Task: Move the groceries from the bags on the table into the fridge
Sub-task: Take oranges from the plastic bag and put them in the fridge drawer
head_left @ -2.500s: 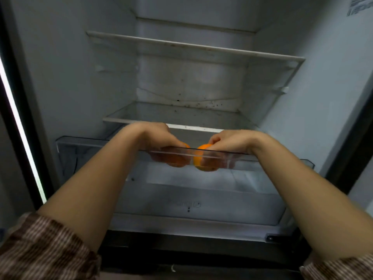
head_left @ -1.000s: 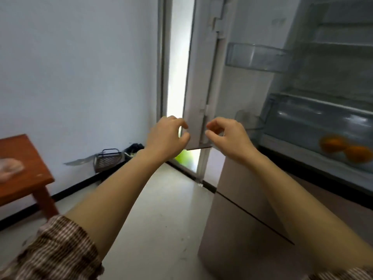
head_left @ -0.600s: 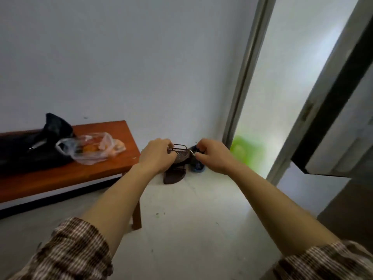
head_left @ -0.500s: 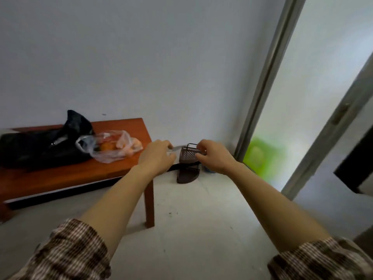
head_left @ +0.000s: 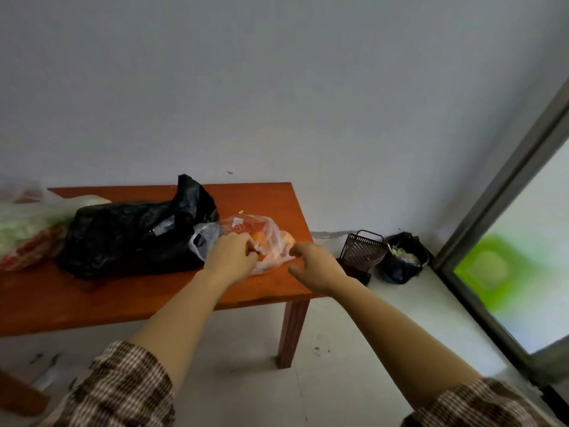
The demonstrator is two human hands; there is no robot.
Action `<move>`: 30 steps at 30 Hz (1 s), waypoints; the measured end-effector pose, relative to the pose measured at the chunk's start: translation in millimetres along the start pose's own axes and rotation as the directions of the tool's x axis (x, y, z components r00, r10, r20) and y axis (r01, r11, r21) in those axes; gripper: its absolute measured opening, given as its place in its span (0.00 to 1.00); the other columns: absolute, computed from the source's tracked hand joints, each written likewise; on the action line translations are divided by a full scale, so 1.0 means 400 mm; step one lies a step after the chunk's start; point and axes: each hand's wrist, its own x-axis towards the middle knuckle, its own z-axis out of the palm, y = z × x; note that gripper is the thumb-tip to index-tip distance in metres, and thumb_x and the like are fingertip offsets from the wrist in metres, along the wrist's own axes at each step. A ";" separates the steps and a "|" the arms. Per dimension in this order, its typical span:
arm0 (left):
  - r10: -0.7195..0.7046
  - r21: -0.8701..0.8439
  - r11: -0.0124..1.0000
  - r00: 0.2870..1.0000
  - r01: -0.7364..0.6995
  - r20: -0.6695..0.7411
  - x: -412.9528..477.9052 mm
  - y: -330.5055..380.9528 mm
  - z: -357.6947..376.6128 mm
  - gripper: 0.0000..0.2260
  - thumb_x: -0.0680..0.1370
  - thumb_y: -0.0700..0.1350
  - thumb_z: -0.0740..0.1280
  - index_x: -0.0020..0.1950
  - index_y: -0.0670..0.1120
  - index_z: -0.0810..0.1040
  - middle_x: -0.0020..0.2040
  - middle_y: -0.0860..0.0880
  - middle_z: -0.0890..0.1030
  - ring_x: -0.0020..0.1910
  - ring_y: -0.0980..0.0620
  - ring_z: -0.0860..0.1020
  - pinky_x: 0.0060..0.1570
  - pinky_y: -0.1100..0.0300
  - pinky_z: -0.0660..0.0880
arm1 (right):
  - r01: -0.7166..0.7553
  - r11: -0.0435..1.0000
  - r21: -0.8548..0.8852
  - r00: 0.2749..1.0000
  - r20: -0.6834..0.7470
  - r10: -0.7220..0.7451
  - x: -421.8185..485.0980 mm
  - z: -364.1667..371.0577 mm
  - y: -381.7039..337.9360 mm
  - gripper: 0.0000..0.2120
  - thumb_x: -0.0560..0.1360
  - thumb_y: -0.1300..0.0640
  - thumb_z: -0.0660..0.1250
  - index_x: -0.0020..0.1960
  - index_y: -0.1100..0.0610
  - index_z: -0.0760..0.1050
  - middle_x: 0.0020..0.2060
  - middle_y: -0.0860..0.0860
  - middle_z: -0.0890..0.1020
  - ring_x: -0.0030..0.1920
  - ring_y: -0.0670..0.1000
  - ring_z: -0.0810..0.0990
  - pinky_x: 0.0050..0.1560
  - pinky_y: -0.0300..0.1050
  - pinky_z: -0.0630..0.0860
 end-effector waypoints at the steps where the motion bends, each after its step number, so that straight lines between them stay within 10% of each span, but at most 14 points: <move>1: -0.002 0.004 1.000 1.000 0.002 0.024 0.040 -0.031 0.011 0.13 0.76 0.45 0.63 0.59 0.47 0.78 0.58 0.46 0.79 0.54 0.46 0.77 0.47 0.53 0.75 | -0.005 1.000 -0.001 1.000 0.008 0.005 0.042 0.025 -0.003 0.18 0.76 0.52 0.63 0.64 0.56 0.73 0.61 0.55 0.77 0.60 0.55 0.75 0.59 0.50 0.74; 10: 0.193 0.332 0.912 0.966 -0.241 0.172 0.369 -0.282 0.110 0.19 0.77 0.51 0.61 0.67 0.49 0.70 0.70 0.49 0.68 0.71 0.46 0.60 0.70 0.43 0.58 | -0.060 0.978 -0.202 0.997 -0.050 0.051 0.403 0.202 -0.023 0.14 0.78 0.52 0.59 0.62 0.52 0.73 0.58 0.50 0.77 0.63 0.54 0.71 0.60 0.50 0.64; 16: 0.340 0.202 0.880 0.868 -0.429 0.361 0.484 -0.377 0.219 0.17 0.76 0.51 0.61 0.64 0.49 0.71 0.63 0.48 0.72 0.68 0.44 0.64 0.67 0.49 0.61 | 0.016 0.933 -0.360 0.992 0.121 0.030 0.562 0.319 -0.011 0.15 0.77 0.54 0.59 0.62 0.54 0.73 0.62 0.50 0.75 0.67 0.54 0.67 0.66 0.57 0.59; 30: 0.260 0.098 0.925 0.800 -0.366 0.541 0.560 -0.426 0.332 0.39 0.75 0.54 0.69 0.76 0.39 0.52 0.71 0.43 0.63 0.70 0.43 0.62 0.68 0.54 0.61 | -0.157 0.838 -0.523 0.920 0.231 0.317 0.680 0.403 0.019 0.25 0.73 0.59 0.63 0.70 0.56 0.63 0.65 0.58 0.71 0.68 0.61 0.65 0.69 0.63 0.53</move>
